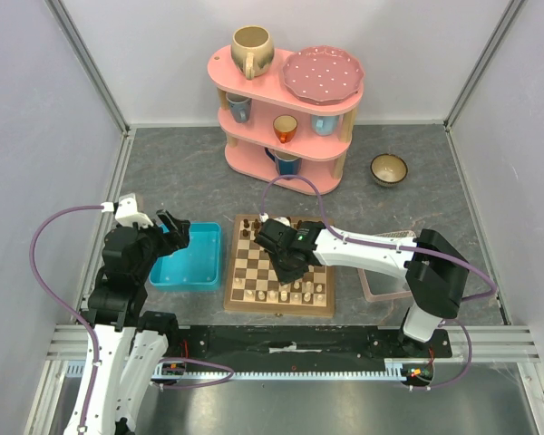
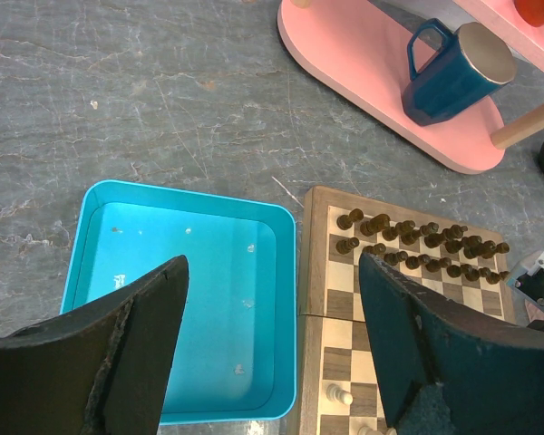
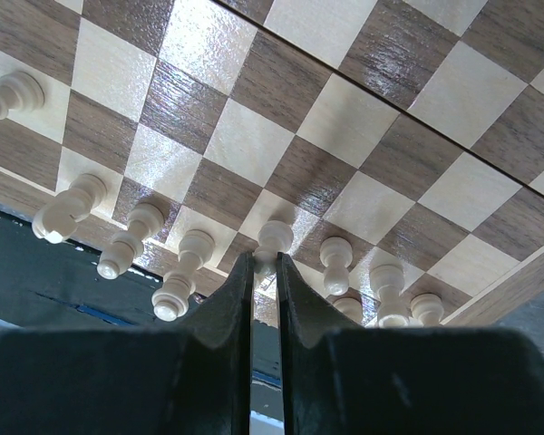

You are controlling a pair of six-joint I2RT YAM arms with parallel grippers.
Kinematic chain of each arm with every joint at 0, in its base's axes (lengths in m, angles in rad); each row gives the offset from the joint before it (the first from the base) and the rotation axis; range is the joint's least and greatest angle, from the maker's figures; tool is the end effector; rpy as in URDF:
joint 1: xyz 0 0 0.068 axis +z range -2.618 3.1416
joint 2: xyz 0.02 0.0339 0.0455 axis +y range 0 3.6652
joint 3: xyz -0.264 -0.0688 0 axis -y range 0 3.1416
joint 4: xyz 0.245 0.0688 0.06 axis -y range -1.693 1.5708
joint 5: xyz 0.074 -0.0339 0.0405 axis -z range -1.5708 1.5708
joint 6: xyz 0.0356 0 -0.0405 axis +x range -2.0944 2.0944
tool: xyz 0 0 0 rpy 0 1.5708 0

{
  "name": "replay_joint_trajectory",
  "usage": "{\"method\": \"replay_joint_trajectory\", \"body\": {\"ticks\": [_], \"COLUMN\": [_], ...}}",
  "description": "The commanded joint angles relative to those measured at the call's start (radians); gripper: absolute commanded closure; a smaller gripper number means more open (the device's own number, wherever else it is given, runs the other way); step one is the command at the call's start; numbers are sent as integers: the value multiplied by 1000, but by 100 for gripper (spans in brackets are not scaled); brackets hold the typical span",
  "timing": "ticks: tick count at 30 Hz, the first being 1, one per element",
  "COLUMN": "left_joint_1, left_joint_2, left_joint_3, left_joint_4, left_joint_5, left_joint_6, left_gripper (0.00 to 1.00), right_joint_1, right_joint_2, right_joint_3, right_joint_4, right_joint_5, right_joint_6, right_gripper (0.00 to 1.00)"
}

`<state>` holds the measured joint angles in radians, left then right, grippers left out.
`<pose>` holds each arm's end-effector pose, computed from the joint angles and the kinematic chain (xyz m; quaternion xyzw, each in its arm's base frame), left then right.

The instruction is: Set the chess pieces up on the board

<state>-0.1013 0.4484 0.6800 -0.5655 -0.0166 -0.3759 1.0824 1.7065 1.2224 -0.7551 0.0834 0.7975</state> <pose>0.1098 -0.0106 0.3067 -0.1163 0.8064 -0.1304 0.5649 0.1603 0.2954 0.2106 -0.1331 0.9764 0.1089 0.1305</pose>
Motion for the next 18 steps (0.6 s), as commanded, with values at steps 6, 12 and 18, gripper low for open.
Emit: {"method": "replay_joint_trajectory", "body": {"ticks": [6, 12, 18], "left_joint_1": [5, 5, 5], "left_joint_2": [-7, -8, -7], "left_joint_3": [-7, -8, -8], "left_joint_4": [49, 49, 47], "left_joint_5": [10, 12, 10], "left_joint_6": [12, 12, 12], "left_gripper": [18, 18, 18], "right_joint_1": [4, 4, 5], "right_joint_2": [4, 7, 1], "right_joint_3": [5, 2, 11], "right_joint_4": [23, 26, 20], "right_joint_5": [3, 3, 10], "right_joint_6": [9, 9, 8], "right_gripper": [75, 65, 63]}}
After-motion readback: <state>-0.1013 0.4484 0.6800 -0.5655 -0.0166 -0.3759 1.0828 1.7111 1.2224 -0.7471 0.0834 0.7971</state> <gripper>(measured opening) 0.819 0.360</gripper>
